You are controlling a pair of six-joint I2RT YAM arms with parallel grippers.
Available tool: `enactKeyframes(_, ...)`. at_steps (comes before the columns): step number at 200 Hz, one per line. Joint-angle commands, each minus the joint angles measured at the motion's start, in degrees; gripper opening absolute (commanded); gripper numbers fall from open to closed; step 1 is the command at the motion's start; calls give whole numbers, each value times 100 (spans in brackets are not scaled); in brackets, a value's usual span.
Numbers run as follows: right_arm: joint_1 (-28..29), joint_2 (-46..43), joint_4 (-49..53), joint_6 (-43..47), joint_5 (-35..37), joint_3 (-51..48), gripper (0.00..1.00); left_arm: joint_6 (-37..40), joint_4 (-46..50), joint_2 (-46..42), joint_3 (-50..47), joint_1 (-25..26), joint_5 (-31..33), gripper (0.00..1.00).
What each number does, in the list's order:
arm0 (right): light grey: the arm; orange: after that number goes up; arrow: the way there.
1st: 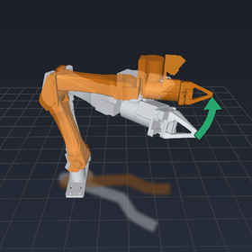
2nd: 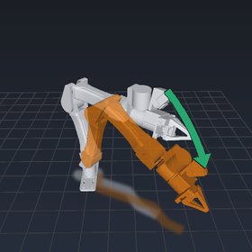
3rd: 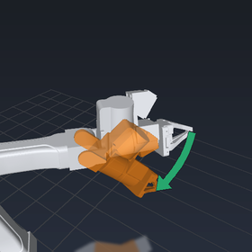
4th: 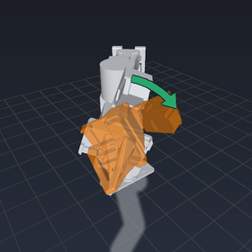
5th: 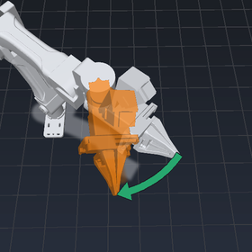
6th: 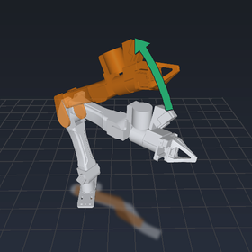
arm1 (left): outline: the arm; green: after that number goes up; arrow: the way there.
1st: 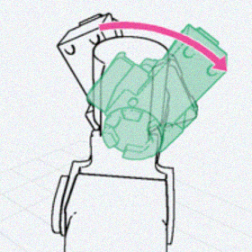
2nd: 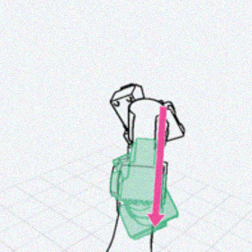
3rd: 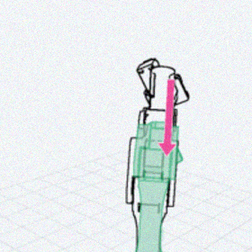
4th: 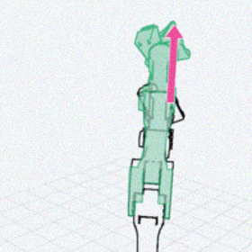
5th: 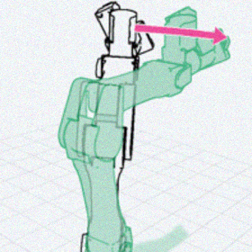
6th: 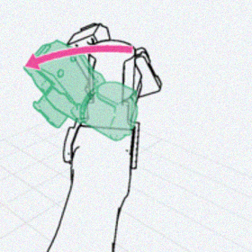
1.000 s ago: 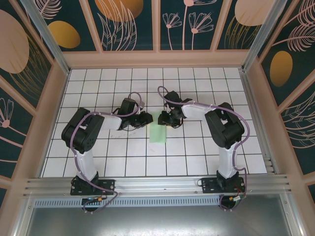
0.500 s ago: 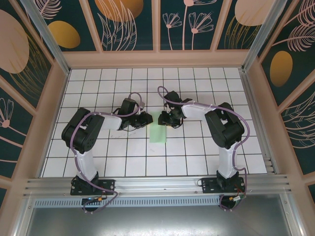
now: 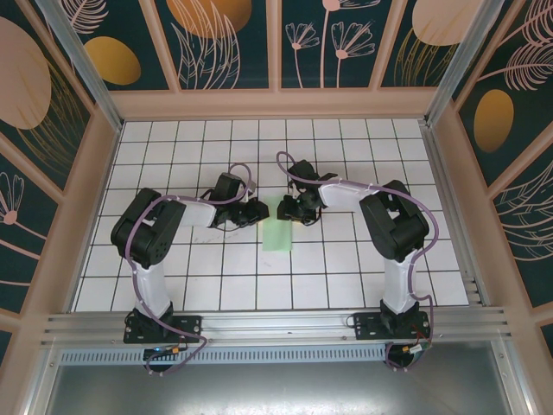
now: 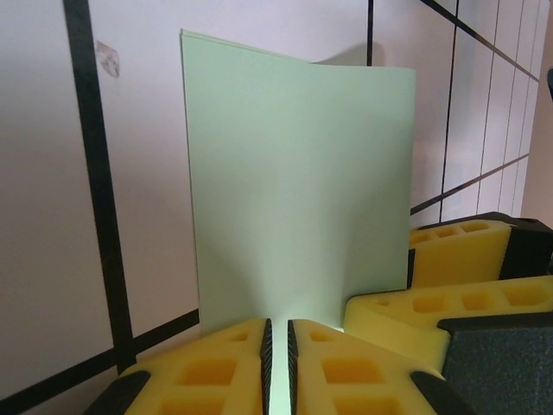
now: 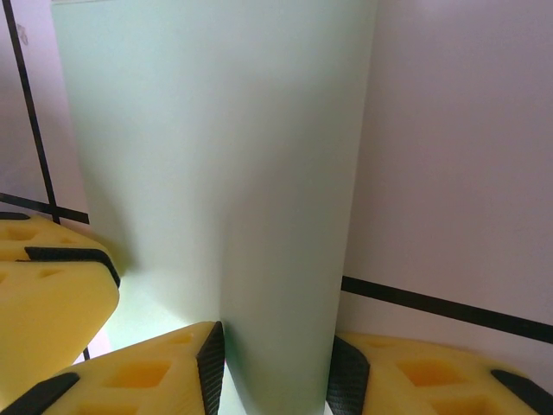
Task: Fold a paper plane with a square sheet of paper (pick it up from the middle)
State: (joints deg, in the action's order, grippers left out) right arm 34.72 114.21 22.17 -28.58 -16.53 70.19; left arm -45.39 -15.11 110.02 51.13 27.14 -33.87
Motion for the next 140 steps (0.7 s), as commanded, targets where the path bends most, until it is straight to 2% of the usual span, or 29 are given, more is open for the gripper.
enactKeyframes(1,-99,1630,120,221,1530,-634,45,118,171,151,119,45,81,16)
enactKeyframes(96,-85,1602,121,146,1507,-656,45,363,902,342,336,62,570,11)
enactKeyframes(140,-83,1203,229,64,1369,-588,45,485,1256,359,267,56,793,8)
